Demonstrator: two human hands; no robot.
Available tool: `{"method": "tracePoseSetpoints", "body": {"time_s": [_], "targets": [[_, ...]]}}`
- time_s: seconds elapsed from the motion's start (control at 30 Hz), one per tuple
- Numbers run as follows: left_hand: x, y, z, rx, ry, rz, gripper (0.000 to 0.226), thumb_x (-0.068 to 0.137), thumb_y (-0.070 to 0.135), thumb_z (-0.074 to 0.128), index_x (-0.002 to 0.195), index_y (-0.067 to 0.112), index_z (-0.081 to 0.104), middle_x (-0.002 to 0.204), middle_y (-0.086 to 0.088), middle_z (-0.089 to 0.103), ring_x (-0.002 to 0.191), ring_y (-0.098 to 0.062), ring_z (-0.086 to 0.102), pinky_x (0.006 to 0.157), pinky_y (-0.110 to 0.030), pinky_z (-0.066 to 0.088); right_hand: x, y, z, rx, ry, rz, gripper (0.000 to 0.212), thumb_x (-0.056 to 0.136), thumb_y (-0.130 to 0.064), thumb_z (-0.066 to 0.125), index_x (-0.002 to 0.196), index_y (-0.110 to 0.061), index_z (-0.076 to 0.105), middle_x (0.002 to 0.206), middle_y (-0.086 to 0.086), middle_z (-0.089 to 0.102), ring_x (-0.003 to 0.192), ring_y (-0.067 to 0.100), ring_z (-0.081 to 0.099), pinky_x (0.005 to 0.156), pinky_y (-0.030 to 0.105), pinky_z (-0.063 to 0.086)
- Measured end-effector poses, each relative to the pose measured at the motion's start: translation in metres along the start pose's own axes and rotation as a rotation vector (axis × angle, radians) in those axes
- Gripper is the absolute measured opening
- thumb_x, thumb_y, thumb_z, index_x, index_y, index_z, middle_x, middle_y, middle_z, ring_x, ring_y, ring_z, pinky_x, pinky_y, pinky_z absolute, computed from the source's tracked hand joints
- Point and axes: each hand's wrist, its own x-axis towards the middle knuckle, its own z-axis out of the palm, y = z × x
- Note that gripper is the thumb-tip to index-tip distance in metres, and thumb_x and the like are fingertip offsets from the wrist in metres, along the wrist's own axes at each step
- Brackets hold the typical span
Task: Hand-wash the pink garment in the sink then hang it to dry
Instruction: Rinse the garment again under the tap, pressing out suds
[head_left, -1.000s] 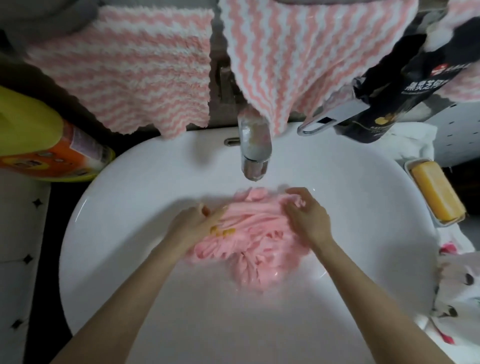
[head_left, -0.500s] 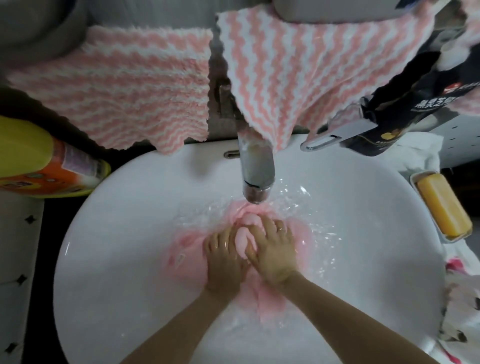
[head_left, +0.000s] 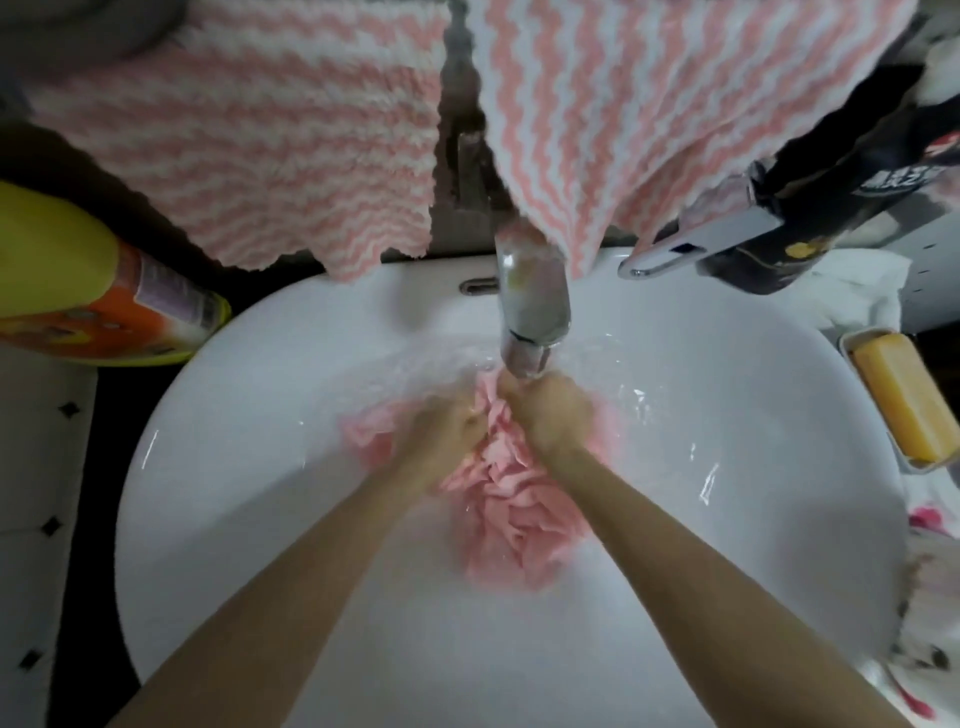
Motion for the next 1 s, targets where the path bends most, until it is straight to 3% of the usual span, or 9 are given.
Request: {"method": "tracePoseSetpoints", "body": {"time_s": [0.07,0.17,0.27,0.33,0.4,0.6,0.73,0.9,1.0], "targets": [[-0.004,-0.006,-0.014,-0.136,-0.019,0.066,0.022,0.094,0.029,0.054,0.092,0.007,0.059,0.087,-0.008,0.069,0.086,-0.024,0.065,0.066,-0.027,0.040,-0.003,0.006,-0.019,0.273,-0.037,0.122,0.039,0.087,-0.043,0.055,0.056,-0.021,0.049,0.059,-0.001,0.052,0.065,0.024,0.054,0.053,0.027,0.033],[-0.036,-0.010,-0.033,-0.077,0.047,0.166,0.040,0.082,0.049,0.064,0.111,0.024,0.056,0.090,0.009,0.064,0.082,-0.016,0.062,0.071,-0.029,0.048,-0.035,0.025,-0.043,0.177,0.066,-0.031,0.032,0.083,-0.046,0.059,0.062,-0.021,0.056,0.062,-0.005,0.052,0.065,0.020,0.051,0.055,0.028,0.036],[-0.066,-0.029,-0.019,0.313,0.208,0.385,0.065,0.064,0.070,0.055,0.114,0.029,0.057,0.108,0.001,0.053,0.099,-0.023,0.050,0.085,-0.040,0.045,-0.071,0.054,-0.041,-0.149,0.113,-0.340,0.048,0.068,-0.060,0.051,0.109,-0.039,0.062,0.118,-0.003,0.060,0.108,0.029,0.054,0.085,0.041,0.045],[-0.076,-0.039,0.010,0.385,0.204,0.441,0.085,0.058,0.077,0.053,0.125,0.026,0.048,0.130,-0.008,0.043,0.120,-0.031,0.043,0.100,-0.052,0.033,-0.086,0.071,-0.019,-0.260,0.015,-0.423,0.075,0.062,-0.063,0.054,0.134,-0.047,0.040,0.152,0.001,0.032,0.135,0.038,0.035,0.100,0.059,0.037],[-0.080,-0.040,0.039,0.406,0.162,0.437,0.103,0.059,0.079,0.050,0.138,0.016,0.035,0.147,-0.015,0.034,0.136,-0.032,0.031,0.105,-0.058,0.027,-0.091,0.077,0.004,-0.311,-0.044,-0.495,0.092,0.059,-0.060,0.061,0.143,-0.042,0.029,0.159,0.005,0.014,0.140,0.041,0.027,0.098,0.067,0.035],[-0.063,-0.037,0.060,0.442,0.267,0.371,0.092,0.075,0.073,0.040,0.136,0.004,0.038,0.141,-0.012,0.043,0.128,-0.029,0.038,0.103,-0.056,0.030,-0.078,0.066,0.025,-0.509,0.034,-0.491,0.104,0.042,-0.052,0.073,0.138,-0.032,0.040,0.139,0.011,0.043,0.112,0.043,0.054,0.092,0.069,0.038],[-0.052,-0.036,0.068,0.418,0.375,0.334,0.078,0.087,0.064,0.023,0.132,0.002,0.043,0.126,-0.019,0.058,0.113,-0.037,0.053,0.098,-0.049,0.037,-0.059,0.064,0.029,-0.511,0.160,-0.548,0.104,0.034,-0.044,0.078,0.130,-0.028,0.043,0.118,0.012,0.059,0.097,0.034,0.051,0.085,0.051,0.050],[-0.031,-0.031,0.062,0.401,0.499,0.376,0.060,0.083,0.051,0.041,0.117,0.003,0.049,0.110,-0.015,0.052,0.096,-0.032,0.055,0.085,-0.042,0.041,-0.032,0.056,0.024,-0.467,0.119,-0.581,0.093,0.030,-0.037,0.077,0.117,-0.025,0.046,0.088,0.008,0.066,0.073,0.030,0.065,0.058,0.034,0.055],[-0.025,-0.029,0.053,0.312,0.392,0.379,0.054,0.081,0.050,0.054,0.110,0.006,0.057,0.095,-0.010,0.059,0.084,-0.029,0.057,0.076,-0.038,0.044,-0.017,0.049,0.018,-0.479,0.122,-0.613,0.066,0.042,-0.039,0.057,0.106,-0.027,0.047,0.080,0.001,0.065,0.060,0.025,0.063,0.045,0.029,0.048]]}}
